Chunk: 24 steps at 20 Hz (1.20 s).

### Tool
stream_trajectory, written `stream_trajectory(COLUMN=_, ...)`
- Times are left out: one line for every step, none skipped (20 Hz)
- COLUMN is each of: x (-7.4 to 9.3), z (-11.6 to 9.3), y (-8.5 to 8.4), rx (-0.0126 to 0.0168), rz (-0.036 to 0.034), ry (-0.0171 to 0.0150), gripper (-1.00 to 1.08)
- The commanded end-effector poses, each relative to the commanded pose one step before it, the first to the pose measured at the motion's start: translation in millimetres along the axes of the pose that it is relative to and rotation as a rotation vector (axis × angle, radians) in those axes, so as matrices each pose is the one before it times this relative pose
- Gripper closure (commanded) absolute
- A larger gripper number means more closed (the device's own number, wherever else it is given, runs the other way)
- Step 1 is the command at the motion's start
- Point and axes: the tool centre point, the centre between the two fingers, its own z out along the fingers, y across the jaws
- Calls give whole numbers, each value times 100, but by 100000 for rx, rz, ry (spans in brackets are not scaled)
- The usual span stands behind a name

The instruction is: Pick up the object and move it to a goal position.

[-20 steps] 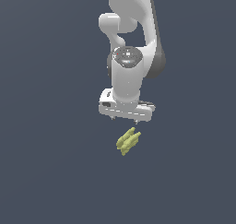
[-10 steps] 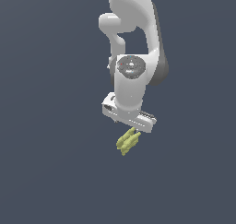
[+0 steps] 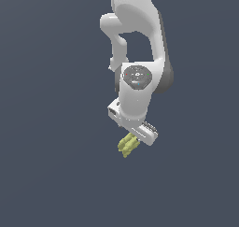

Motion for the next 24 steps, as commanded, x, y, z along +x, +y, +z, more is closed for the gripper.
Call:
stream_trajectory(x=150, z=258, y=-334, rx=-111, rz=4762, ry=131, gripper=-92)
stream_trajectory(x=36, z=88, y=-112, rx=-40, rz=1513, ry=40, gripper=-92)
stream_trajectory(x=31, z=81, y=-102, rx=-37, rz=1382, ry=39, gripper=-92)
stream_trajectory(x=26, z=73, y=-94, rx=-33, rz=1248, ry=37, gripper=-92)
stream_trajectory(x=22, z=65, y=-83, rx=-30, rz=1117, ry=34, gripper=-92)
stream_trajectory(x=18, z=58, y=-75, rx=-26, rz=983, ry=31, gripper=-92)
stream_trajectory(x=14, z=50, y=-65, rx=-22, rz=851, ry=28, gripper=-92)
stream_trajectory(x=12, z=42, y=-55, rx=-19, rz=720, ry=24, gripper=-92)
stream_trajectory(x=9, z=35, y=-45, rx=-15, rz=589, ry=20, gripper=-92)
stream_trajectory(x=7, z=27, y=-35, rx=-12, rz=458, ry=16, gripper=-92)
stream_trajectory(x=7, z=19, y=-23, rx=-9, rz=331, ry=11, gripper=-92)
stream_trajectory(x=2, z=12, y=-15, rx=-5, rz=195, ry=7, gripper=-92)
stream_trajectory(x=3, z=4, y=-3, rx=-2, rz=69, ry=2, gripper=-92)
stream_trajectory(x=-24, z=-10, y=24, rx=-4, rz=-446, ry=-30, gripper=-92)
stream_trajectory(x=-2, z=42, y=-1, rx=0, rz=0, ry=0, gripper=-92)
stream_trajectory(x=-7, z=125, y=-4, rx=0, rz=0, ry=0, gripper=-92)
stream_trajectory(x=-12, z=208, y=-6, rx=0, rz=0, ry=0, gripper=-92)
stream_trajectory(x=20, z=289, y=22, rx=0, rz=69, ry=5, gripper=-92)
stream_trajectory(x=-23, z=374, y=-9, rx=0, rz=0, ry=0, gripper=-92)
stream_trajectory(x=8, z=456, y=20, rx=-1, rz=69, ry=5, gripper=-92)
stream_trajectory(x=0, z=541, y=21, rx=-1, rz=69, ry=6, gripper=-92)
stream_trajectory(x=-7, z=621, y=22, rx=-2, rz=69, ry=6, gripper=-92)
stream_trajectory(x=-43, z=592, y=-6, rx=0, rz=0, ry=0, gripper=-92)
stream_trajectory(x=16, z=510, y=36, rx=-2, rz=97, ry=9, gripper=-92)
